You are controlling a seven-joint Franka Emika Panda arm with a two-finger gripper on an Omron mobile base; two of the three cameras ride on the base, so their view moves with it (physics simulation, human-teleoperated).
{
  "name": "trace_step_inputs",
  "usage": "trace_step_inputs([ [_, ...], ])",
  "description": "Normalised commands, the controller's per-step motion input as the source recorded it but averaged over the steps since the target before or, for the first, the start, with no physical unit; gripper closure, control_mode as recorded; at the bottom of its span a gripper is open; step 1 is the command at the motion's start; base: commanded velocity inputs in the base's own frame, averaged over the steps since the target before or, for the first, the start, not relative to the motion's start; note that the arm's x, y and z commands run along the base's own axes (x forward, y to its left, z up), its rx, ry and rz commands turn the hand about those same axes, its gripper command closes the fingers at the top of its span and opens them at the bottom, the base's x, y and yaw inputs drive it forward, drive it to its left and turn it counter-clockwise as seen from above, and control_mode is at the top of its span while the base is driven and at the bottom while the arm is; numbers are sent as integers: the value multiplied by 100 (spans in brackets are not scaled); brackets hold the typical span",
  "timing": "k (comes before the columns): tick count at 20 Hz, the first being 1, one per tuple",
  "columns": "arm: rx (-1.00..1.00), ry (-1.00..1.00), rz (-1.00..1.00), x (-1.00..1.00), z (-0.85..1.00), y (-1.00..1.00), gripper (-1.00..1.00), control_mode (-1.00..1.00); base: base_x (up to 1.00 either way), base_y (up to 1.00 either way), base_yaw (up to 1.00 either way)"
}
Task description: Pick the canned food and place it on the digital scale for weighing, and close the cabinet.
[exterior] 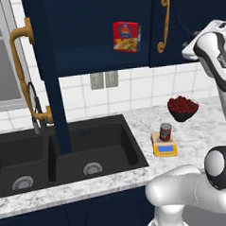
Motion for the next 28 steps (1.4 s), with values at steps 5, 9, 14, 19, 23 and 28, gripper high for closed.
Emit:
trace_step_inputs([
  [5,0,-5,1,10,-30,19,-100,-100,0,0,0],
  [9,0,-20,0,-100,-40,82,-100,-100,0,0,0],
  [14,6,-23,0,-100,-10,100,-100,-100,0,0,0],
  [19,-2,-32,7,-100,0,100,-100,-100,0,0,0],
  [23,-10,-24,8,-61,0,100,-100,-100,0,0,0],
  [28,-15,-20,6,-80,5,100,-100,-100,0,0,0],
])
